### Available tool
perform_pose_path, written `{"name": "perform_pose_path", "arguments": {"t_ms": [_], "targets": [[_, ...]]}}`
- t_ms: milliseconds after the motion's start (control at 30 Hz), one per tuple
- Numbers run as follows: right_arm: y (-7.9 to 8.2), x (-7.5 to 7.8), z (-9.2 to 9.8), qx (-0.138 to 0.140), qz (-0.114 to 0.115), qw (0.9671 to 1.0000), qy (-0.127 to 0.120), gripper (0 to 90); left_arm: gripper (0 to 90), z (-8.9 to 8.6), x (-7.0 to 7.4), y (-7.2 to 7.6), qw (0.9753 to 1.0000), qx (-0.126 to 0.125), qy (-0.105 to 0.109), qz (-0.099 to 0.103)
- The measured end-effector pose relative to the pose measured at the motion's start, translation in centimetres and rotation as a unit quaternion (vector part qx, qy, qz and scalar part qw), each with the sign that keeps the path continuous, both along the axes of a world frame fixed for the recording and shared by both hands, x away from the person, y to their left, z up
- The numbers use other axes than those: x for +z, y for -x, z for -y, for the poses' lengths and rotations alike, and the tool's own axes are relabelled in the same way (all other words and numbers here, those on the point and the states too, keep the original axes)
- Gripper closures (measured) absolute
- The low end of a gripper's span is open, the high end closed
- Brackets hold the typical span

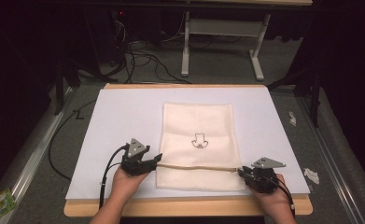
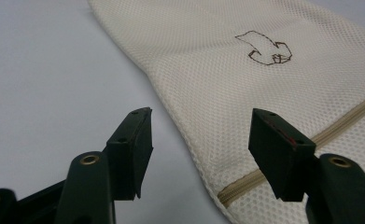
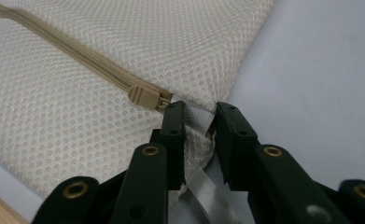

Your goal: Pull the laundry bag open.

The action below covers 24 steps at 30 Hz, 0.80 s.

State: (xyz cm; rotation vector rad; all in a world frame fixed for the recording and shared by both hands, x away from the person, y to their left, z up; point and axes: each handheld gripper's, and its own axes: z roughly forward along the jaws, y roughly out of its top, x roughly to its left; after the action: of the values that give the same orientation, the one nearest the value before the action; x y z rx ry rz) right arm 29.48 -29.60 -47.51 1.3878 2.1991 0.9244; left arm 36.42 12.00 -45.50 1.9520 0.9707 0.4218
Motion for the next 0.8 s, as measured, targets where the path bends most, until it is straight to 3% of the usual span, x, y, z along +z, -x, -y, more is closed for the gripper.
{"name": "perform_pose_path", "arguments": {"t_ms": [167, 300, 333, 433, 600, 800], "targets": [[-0.1, 0.1, -0.1, 0.011, -0.002, 0.9999, 0.003, 82.7, 39.2, 0.3, -0.4, 0.1, 1.0000, -0.002, -0.005, 0.000], [-0.2, 0.1, 0.5, 0.018, -0.006, 0.9997, -0.015, 83.7, 36.9, 0.4, -0.6, 0.1, 1.0000, 0.002, 0.000, 0.005], [-0.3, 0.1, 0.6, 0.022, -0.007, 0.9996, -0.016, 84.1, 36.9, 0.5, -0.5, 0.1, 1.0000, 0.000, 0.007, -0.007], [-0.3, 0.2, 0.6, 0.025, -0.003, 0.9996, -0.016, 84.4, 36.4, 0.8, -0.3, 0.4, 0.9998, -0.004, 0.018, -0.011], [-0.6, 0.7, 1.2, 0.023, 0.012, 0.9995, -0.018, 84.8, 35.6, 1.8, 0.1, 0.9, 0.9994, -0.013, 0.033, -0.006], [-0.7, 1.1, 1.5, 0.024, 0.026, 0.9992, -0.017, 84.9, 35.2, 3.1, -0.2, 1.5, 0.9988, -0.038, 0.031, -0.010]]}}
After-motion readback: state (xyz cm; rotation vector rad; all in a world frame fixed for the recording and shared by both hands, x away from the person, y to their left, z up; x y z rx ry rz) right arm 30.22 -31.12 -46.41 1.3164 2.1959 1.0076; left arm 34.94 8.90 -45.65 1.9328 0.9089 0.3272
